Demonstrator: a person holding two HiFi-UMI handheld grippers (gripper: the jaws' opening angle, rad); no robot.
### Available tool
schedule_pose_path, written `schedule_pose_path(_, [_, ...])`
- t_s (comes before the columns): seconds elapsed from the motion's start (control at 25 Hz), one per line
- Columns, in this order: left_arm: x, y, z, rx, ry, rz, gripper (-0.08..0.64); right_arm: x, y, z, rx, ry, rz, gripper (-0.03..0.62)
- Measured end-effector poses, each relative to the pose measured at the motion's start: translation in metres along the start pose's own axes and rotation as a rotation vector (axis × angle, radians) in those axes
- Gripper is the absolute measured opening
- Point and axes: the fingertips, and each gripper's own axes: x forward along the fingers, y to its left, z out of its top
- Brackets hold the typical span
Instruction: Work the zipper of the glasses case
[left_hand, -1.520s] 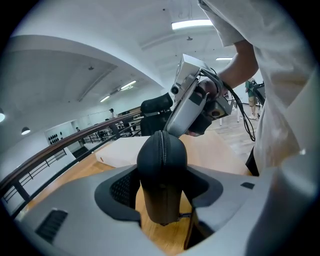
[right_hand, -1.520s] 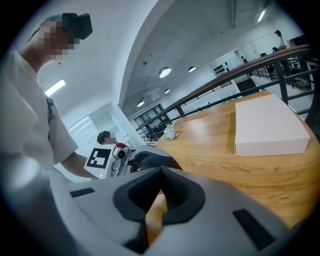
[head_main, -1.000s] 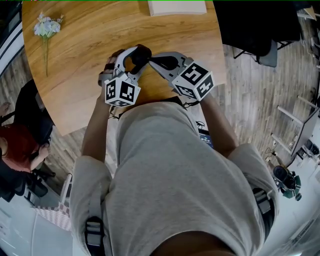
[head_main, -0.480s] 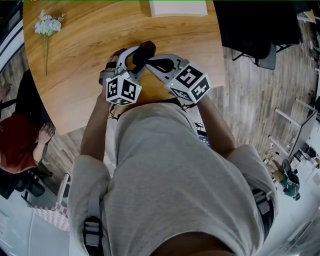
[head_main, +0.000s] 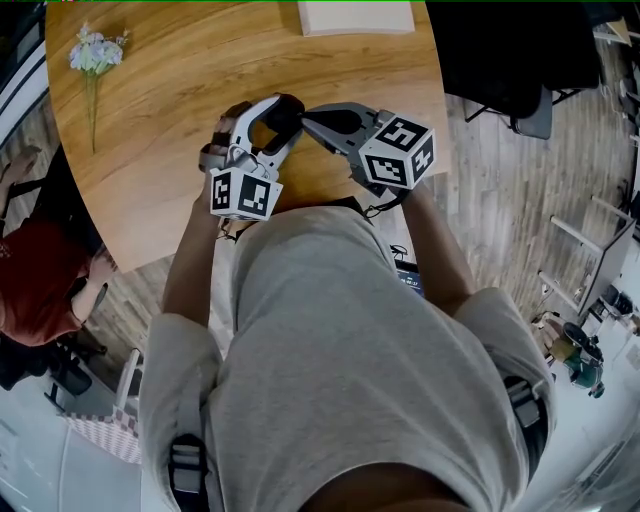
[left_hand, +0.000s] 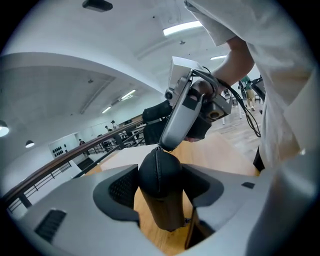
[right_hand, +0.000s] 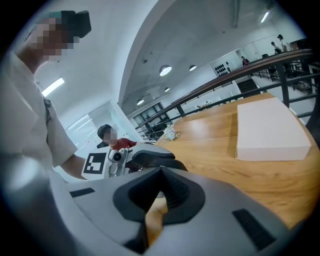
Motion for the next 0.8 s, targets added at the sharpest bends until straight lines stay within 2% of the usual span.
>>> schedule_pose_path(0.24, [0.015, -0.018, -0.016, 0.048, 0.082, -0.086, 0.265, 0.002, -0.013, -0.023, -0.025, 0.087, -0.076, 0.026])
schedule_pose_path(0.48, [0.030, -0.022, -0.016, 0.049, 0.099, -0.095, 0.264, 0.000, -0.015, -0.026, -0.016, 0.107, -0.128, 0.026])
schedule_pose_path(0.8, [0.030, -0.020, -0.014, 0.048, 0.100, -0.093, 0.265, 0.008, -0.002, -0.021, -0.033, 0.100, -0.078, 0.026])
